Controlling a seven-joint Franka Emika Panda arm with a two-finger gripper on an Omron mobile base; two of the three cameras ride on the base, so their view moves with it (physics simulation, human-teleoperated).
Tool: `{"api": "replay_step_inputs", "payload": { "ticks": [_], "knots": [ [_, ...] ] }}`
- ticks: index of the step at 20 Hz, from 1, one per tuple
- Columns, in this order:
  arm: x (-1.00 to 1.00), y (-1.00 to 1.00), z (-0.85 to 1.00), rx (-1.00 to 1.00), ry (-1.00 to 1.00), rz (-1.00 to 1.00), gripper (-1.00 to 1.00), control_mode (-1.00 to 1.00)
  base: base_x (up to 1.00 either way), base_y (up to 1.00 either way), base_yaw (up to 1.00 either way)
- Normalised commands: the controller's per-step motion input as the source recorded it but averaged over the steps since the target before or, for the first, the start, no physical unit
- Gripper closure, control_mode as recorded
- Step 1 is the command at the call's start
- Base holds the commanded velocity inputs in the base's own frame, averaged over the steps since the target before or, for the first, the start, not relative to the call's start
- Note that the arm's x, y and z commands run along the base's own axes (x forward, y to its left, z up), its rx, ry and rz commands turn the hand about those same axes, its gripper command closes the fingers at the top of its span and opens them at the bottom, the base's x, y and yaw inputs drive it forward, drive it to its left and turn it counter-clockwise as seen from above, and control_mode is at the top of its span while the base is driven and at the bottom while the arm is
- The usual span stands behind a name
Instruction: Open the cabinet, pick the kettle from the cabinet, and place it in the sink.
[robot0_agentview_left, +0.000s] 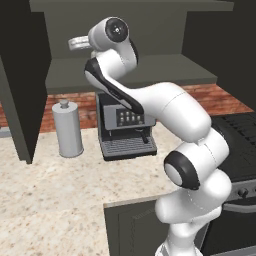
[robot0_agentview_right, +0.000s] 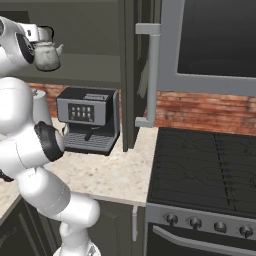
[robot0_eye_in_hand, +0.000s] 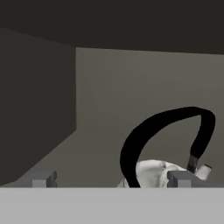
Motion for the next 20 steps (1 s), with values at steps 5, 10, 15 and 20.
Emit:
{"api": "replay_step_inputs", "payload": {
  "ticks": [5,10,15,20],
  "knots": [
    [0.14,0.02,-0.04,0.00,0.00,0.00,-1.00,-1.00,0.00,0.00,0.00],
    [0.15,0.00,0.00,0.00,0.00,0.00,-1.00,-1.00,0.00,0.00,0.00],
    [0.13,0.01,0.00,0.00,0.00,0.00,-1.00,-1.00,0.00,0.00,0.00],
    [0.11,0.03,0.00,0.00,0.00,0.00,-1.00,-1.00,0.00,0.00,0.00]
  ]
}}
